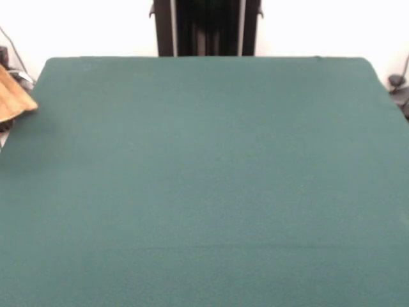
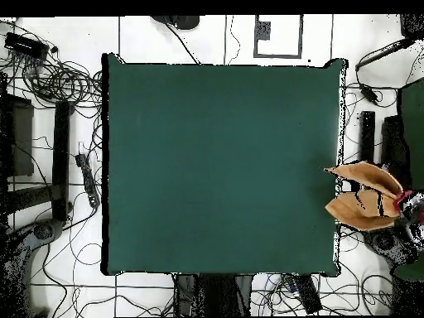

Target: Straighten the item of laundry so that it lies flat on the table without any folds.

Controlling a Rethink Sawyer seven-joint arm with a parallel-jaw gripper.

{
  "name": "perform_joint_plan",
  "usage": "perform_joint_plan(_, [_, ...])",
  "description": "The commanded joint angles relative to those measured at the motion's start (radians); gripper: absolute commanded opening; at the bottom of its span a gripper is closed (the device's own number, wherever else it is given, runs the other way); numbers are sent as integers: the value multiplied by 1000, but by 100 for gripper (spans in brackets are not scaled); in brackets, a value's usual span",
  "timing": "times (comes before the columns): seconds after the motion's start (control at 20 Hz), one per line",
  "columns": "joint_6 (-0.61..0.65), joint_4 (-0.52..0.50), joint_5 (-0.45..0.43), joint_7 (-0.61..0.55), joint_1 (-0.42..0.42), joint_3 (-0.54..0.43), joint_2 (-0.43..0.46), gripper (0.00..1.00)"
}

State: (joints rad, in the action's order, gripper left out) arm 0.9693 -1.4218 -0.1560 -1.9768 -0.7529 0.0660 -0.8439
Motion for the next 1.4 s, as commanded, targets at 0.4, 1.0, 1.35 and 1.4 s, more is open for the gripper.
perform_joint_plan(0.4, [140, -6, -121, 418, -12, -198, -26, 0])
perform_joint_plan(1.0, [232, -5, -127, 187, 106, -160, -51, 0])
perform_joint_plan(1.35, [299, 9, -74, 45, 181, -131, -56, 0])
perform_joint_plan(1.4, [303, 8, -65, 24, 192, -127, -55, 0])
